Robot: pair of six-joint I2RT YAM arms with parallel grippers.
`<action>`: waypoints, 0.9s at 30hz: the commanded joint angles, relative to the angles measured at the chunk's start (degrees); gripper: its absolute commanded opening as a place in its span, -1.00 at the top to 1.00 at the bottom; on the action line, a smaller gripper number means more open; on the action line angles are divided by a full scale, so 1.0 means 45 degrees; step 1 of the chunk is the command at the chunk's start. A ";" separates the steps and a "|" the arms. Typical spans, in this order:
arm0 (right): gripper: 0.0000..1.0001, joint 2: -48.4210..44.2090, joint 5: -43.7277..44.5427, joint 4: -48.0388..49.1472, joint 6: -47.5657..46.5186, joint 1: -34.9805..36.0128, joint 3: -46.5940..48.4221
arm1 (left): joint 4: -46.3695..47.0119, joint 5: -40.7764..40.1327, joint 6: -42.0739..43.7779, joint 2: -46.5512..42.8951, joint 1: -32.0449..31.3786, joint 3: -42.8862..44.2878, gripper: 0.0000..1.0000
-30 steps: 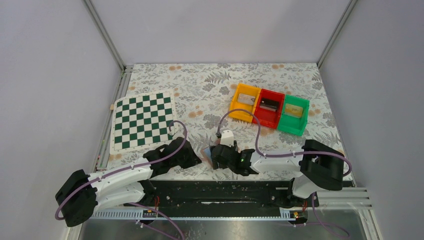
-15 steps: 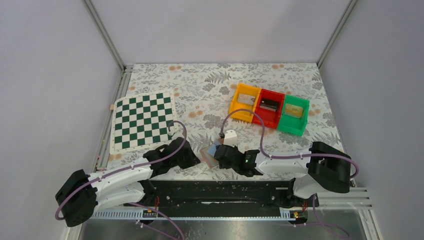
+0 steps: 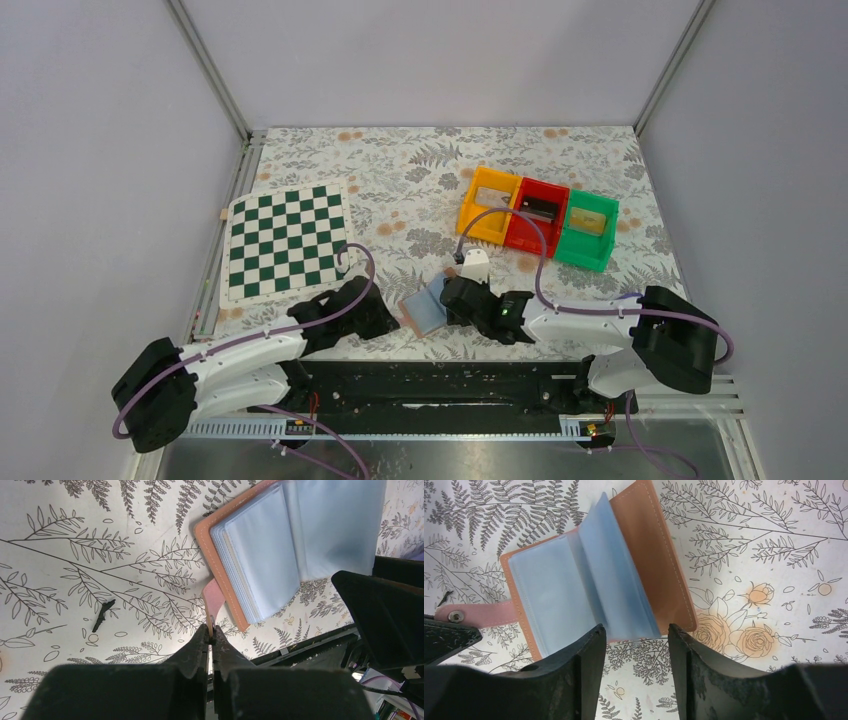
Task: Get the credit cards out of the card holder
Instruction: Open the card holder at the center of the board.
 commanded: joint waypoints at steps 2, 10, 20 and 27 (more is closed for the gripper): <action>-0.04 -0.0176 0.0244 -0.0158 -0.0139 -0.0282 -0.0099 | 0.0624 0.0250 0.0188 0.0078 0.0054 -0.0123 1.00; 0.77 -0.0683 0.0107 -0.0096 -0.0351 -0.0492 -0.0511 | 0.0865 0.0744 0.0565 0.0226 0.0048 0.0007 1.00; 0.85 -0.2951 -0.0862 -0.1380 0.1232 -0.0535 -0.1870 | 0.1710 0.2207 0.0923 -0.0264 0.0051 -0.0056 1.00; 0.41 -0.5587 -0.1157 -0.2127 0.0935 -0.0532 -0.1646 | 0.1336 0.2084 0.1373 0.0070 0.0062 0.0319 1.00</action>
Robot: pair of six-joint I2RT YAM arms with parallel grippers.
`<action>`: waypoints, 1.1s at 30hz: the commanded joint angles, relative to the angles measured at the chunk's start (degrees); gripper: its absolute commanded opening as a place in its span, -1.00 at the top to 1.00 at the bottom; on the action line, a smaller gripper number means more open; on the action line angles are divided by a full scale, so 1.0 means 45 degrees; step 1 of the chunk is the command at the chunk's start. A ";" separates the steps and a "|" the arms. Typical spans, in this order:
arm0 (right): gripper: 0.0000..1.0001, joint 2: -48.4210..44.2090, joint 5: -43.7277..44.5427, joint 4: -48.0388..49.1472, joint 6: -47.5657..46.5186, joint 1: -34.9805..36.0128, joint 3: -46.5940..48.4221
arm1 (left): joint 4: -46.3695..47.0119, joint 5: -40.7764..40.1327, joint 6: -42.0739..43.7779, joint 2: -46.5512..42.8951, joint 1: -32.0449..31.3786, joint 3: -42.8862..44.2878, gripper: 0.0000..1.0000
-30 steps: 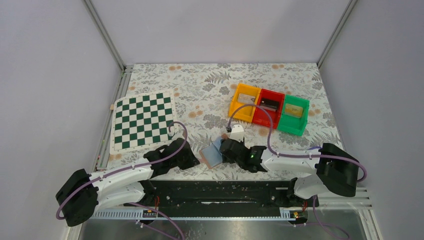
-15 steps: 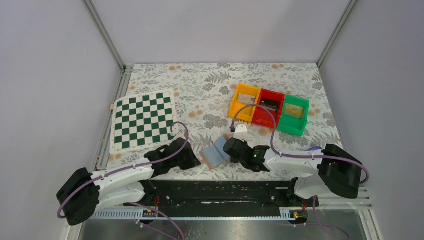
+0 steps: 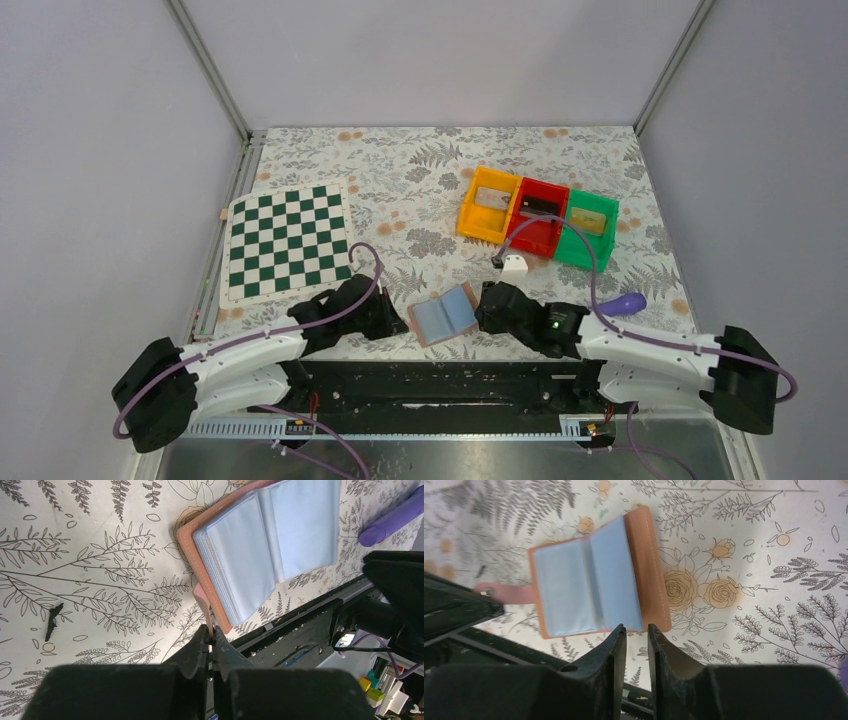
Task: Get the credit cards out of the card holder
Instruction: Open the card holder at the center of the board.
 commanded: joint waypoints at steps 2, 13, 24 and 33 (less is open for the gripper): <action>0.40 -0.1628 -0.0527 -0.0560 -0.0142 -0.0098 0.0670 | 0.0502 0.0392 0.0425 0.0220 0.0056 0.0440 1.00; -0.08 0.0698 -0.2450 0.1988 -0.1132 -0.0055 0.1713 | 0.0911 0.0661 0.0181 0.0603 0.0041 0.0409 1.00; -0.43 0.4561 -0.1959 0.2776 -0.1961 -0.0039 0.2859 | 0.0980 0.0488 -0.0053 0.0437 0.0055 0.0224 1.00; -0.35 0.6186 -0.2115 0.3558 -0.2461 0.0486 0.3054 | 0.1035 0.0397 -0.0142 0.0172 0.0040 -0.0111 1.00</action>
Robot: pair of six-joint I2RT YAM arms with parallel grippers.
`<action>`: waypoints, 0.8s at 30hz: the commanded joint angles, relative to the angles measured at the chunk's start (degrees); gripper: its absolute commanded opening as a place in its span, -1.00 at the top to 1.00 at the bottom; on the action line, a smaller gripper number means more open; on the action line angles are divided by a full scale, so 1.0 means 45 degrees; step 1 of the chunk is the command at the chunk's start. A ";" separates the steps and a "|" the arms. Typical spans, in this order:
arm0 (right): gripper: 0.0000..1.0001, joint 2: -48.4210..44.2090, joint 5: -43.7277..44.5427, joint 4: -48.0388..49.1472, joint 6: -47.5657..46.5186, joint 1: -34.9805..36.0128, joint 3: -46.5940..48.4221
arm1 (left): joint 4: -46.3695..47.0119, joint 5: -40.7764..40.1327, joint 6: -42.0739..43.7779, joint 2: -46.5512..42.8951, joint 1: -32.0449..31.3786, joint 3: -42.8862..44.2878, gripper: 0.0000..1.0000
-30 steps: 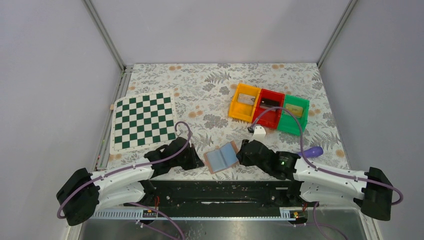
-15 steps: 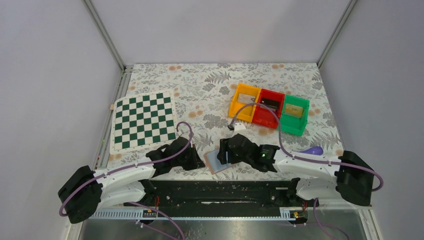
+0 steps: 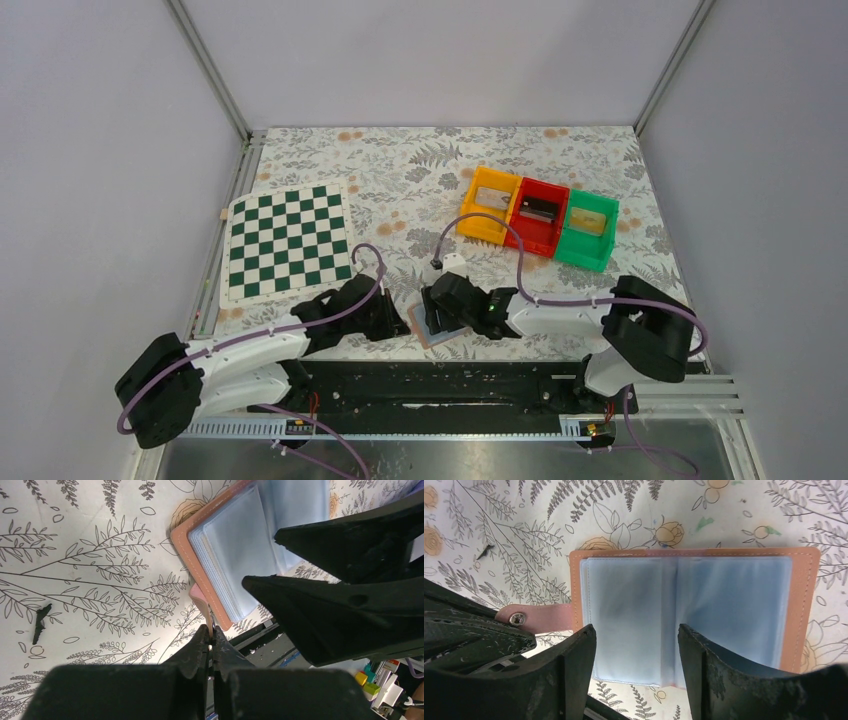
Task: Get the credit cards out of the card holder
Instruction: Open the card holder at the center of the board.
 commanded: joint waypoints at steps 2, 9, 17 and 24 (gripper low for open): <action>-0.36 0.0730 0.0746 0.0145 -0.0384 0.0565 0.0837 | 0.0695 -0.0037 -0.0128 -0.0346 0.0049 -0.0103 1.00; -0.40 0.1438 0.1864 -0.1035 -0.0337 0.0862 0.1267 | 0.0522 -0.0152 -0.0120 -0.0566 0.0052 -0.0164 1.00; -0.15 0.1709 0.2524 -0.1222 -0.0014 0.0897 0.1020 | 0.0255 -0.0398 -0.0181 -0.0764 0.0043 -0.0227 1.00; 0.00 0.0638 0.3054 -0.1395 0.0226 0.0885 0.0473 | -0.0089 -0.0672 -0.0110 -0.0844 0.0039 -0.0200 1.00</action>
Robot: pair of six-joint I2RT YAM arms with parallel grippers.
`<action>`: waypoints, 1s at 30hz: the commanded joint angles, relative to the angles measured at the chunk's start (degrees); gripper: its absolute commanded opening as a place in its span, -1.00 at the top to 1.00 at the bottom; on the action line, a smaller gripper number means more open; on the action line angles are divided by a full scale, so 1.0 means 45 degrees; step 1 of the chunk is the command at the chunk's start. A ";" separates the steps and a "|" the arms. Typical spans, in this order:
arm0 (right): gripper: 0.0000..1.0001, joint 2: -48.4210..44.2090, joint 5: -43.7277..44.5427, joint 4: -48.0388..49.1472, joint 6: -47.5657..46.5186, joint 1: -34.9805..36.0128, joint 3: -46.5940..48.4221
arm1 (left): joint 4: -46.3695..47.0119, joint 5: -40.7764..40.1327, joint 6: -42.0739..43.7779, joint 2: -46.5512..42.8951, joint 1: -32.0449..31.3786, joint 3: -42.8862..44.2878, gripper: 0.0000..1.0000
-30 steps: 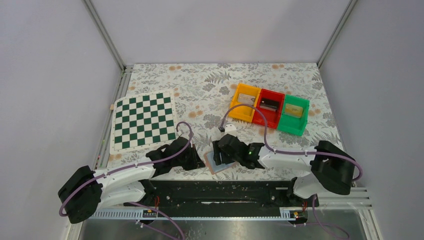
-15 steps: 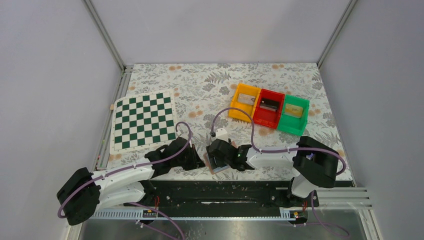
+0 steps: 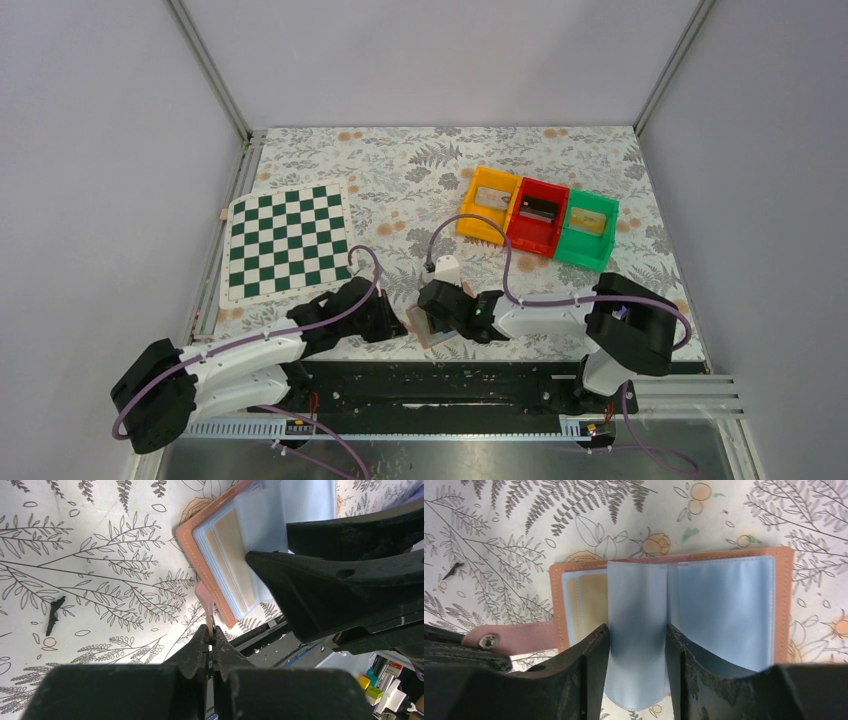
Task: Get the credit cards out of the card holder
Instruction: Open the card holder at the center of the board.
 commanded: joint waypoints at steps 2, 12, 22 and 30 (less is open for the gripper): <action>0.03 -0.1095 0.1568 -0.1060 0.0205 0.0068 -0.0562 | 0.0041 -0.0429 -0.0010 -0.0281 0.0050 0.0066 1.00; 0.02 -0.2121 0.3071 -0.2520 0.0965 -0.0211 -0.1087 | -0.0149 -0.0654 0.0005 -0.0287 0.0056 0.0104 1.00; 0.03 -0.3663 0.2177 -0.3393 0.0874 -0.0879 -0.1098 | -0.0026 -0.0508 0.0043 -0.0169 0.0040 0.0253 1.00; 0.09 -0.5995 -0.1389 -0.1364 0.0024 -0.0861 -0.1301 | -0.0046 -0.0782 0.0008 0.0077 0.0074 0.0225 1.00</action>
